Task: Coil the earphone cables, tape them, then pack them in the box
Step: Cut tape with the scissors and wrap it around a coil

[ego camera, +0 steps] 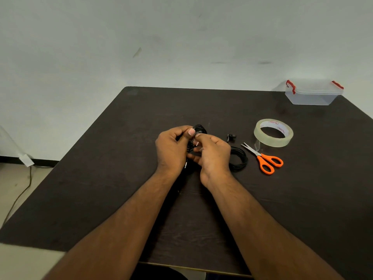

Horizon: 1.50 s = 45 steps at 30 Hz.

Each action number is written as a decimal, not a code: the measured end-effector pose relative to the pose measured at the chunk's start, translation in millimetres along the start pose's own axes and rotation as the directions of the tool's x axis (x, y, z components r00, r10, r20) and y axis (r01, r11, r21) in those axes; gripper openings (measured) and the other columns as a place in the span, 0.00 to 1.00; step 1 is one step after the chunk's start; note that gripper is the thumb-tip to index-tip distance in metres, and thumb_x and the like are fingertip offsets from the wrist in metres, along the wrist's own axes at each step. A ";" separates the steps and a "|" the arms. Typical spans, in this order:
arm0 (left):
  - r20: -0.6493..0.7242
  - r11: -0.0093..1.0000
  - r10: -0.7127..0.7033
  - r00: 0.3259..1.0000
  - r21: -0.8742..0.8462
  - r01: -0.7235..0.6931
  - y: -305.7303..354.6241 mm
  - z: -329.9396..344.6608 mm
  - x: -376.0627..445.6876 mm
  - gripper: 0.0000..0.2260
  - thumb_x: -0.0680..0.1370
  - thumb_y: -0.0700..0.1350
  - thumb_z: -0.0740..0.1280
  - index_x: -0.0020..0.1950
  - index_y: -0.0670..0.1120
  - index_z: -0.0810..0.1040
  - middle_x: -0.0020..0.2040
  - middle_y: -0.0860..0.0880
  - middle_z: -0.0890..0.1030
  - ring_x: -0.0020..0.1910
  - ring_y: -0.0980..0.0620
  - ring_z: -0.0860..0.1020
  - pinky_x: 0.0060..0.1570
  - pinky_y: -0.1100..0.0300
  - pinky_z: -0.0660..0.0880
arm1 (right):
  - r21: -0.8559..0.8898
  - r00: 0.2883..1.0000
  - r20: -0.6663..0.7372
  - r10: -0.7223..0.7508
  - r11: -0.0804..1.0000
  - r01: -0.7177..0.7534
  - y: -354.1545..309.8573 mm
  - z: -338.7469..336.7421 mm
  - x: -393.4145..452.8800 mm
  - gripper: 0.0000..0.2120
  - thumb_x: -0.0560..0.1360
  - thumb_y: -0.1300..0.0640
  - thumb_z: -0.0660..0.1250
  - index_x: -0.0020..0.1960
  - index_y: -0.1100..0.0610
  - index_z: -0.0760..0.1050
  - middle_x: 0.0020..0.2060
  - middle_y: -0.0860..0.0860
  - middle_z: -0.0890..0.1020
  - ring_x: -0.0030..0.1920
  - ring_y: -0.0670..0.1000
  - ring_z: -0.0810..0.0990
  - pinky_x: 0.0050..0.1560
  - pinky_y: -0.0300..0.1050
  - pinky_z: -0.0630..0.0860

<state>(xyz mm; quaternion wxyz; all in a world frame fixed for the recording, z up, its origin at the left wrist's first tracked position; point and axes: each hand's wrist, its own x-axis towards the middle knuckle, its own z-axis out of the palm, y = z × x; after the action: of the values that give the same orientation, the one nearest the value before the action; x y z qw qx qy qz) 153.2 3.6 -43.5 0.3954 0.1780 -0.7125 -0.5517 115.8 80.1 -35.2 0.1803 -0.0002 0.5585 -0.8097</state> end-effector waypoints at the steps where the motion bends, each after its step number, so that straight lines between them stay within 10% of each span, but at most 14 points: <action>1: 0.011 1.000 0.003 1.000 -0.015 -0.003 0.0 -0.8 -0.1 0.07 0.76 0.40 0.69 0.44 0.50 0.85 0.38 0.53 0.85 0.40 0.55 0.84 0.41 0.61 0.80 | 0.011 1.000 0.009 0.008 1.000 -0.008 -0.6 -0.7 0.4 0.09 0.71 0.64 0.69 0.33 0.57 0.80 0.30 0.51 0.79 0.29 0.46 0.75 0.30 0.43 0.77; 11: 0.142 0.983 -0.083 0.986 -0.154 0.105 0.2 -7.1 2.7 0.07 0.75 0.37 0.71 0.52 0.41 0.84 0.45 0.47 0.86 0.48 0.51 0.84 0.49 0.58 0.79 | 0.086 0.993 0.101 0.053 0.994 -0.062 -5.2 -8.1 3.0 0.07 0.72 0.63 0.70 0.36 0.57 0.82 0.29 0.50 0.78 0.27 0.45 0.75 0.29 0.41 0.75; 17: 0.293 0.910 -0.210 0.933 -0.289 0.296 -1.0 -20.7 15.7 0.23 0.67 0.44 0.77 0.61 0.50 0.79 0.40 0.46 0.84 0.45 0.52 0.83 0.60 0.61 0.74 | 0.036 0.958 0.284 -0.025 0.999 0.015 -11.5 -17.5 5.6 0.08 0.74 0.60 0.68 0.39 0.54 0.84 0.33 0.49 0.80 0.31 0.44 0.75 0.31 0.40 0.74; 25: 0.309 0.847 -0.230 0.923 -0.403 0.346 2.0 -20.9 10.7 0.12 0.63 0.46 0.78 0.44 0.45 0.85 0.43 0.47 0.86 0.43 0.56 0.83 0.39 0.69 0.76 | 0.060 0.944 0.331 -0.019 0.998 -0.001 -10.6 -19.0 5.1 0.06 0.74 0.59 0.69 0.45 0.56 0.84 0.37 0.50 0.82 0.32 0.44 0.75 0.32 0.39 0.73; 35: -0.040 0.955 0.279 0.959 0.120 -0.273 5.7 -9.8 -2.2 0.04 0.75 0.41 0.72 0.49 0.46 0.85 0.42 0.58 0.84 0.44 0.61 0.83 0.43 0.71 0.75 | 0.059 0.964 0.265 0.005 0.998 -0.021 -6.4 -16.4 6.1 0.03 0.72 0.59 0.73 0.43 0.57 0.84 0.37 0.51 0.84 0.32 0.44 0.78 0.33 0.40 0.75; 45: 0.378 0.572 0.477 0.793 0.551 -0.607 -0.7 -16.5 -1.0 0.14 0.74 0.30 0.66 0.59 0.35 0.79 0.53 0.42 0.84 0.50 0.48 0.83 0.69 0.46 0.63 | 0.216 0.952 0.296 0.077 0.965 -0.145 -8.7 -19.8 7.8 0.07 0.73 0.65 0.70 0.37 0.60 0.84 0.32 0.54 0.83 0.30 0.45 0.79 0.33 0.39 0.77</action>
<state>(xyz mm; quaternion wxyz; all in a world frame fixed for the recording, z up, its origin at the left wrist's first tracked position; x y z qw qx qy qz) 166.3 -6.6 -43.2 0.3897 0.0225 -0.9106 -0.1355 102.0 98.5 -36.4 0.3030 -0.0637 0.4258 -0.8502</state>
